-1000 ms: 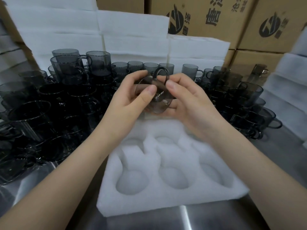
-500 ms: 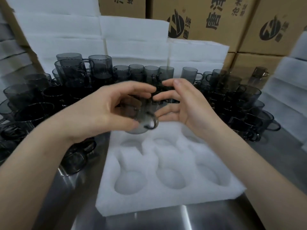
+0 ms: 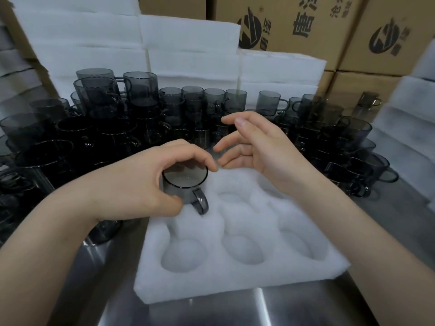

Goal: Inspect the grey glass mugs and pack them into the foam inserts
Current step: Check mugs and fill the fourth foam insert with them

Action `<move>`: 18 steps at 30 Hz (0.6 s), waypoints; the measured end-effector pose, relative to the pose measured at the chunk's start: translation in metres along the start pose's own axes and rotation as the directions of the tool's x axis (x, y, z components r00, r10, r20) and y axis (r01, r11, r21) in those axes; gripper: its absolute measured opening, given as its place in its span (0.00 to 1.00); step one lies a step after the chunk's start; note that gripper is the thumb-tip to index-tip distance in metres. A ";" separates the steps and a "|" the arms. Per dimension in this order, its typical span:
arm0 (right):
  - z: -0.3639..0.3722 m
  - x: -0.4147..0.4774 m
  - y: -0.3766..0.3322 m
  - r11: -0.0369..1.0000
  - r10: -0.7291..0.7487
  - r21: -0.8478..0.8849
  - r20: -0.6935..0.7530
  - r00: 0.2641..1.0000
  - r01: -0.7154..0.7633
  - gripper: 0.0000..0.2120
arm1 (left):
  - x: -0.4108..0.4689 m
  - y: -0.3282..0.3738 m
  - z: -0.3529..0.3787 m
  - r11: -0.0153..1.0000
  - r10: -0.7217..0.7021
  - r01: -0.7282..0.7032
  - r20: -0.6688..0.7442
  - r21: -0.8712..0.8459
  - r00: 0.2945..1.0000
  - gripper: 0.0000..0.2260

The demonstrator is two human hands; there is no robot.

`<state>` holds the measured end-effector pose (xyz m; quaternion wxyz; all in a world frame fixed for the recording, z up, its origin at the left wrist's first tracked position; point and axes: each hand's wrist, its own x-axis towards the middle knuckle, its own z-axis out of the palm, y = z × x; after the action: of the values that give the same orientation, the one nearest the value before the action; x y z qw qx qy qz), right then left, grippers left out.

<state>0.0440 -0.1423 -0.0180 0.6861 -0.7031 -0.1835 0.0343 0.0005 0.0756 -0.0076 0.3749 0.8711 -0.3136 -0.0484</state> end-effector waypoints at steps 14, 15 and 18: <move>0.001 0.000 0.002 0.999 -0.005 -0.031 0.009 1.000 0.005 0.09 | 0.010 0.002 0.015 0.971 -0.210 0.199 0.083 0.131 0.974 0.14; 0.001 0.000 0.001 0.999 -0.003 -0.038 0.011 1.000 0.003 0.09 | 0.011 0.001 0.017 0.954 -0.252 0.223 0.132 0.202 0.959 0.19; 0.002 0.000 0.002 0.998 0.000 -0.056 0.012 1.000 0.000 0.09 | 0.011 0.003 0.020 0.895 -0.364 0.273 0.224 0.351 0.904 0.22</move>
<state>0.0439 -0.1408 -0.0197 0.6650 -0.7219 -0.1884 0.0334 0.0016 0.0548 -0.0184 0.1706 0.9429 -0.2192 -0.1840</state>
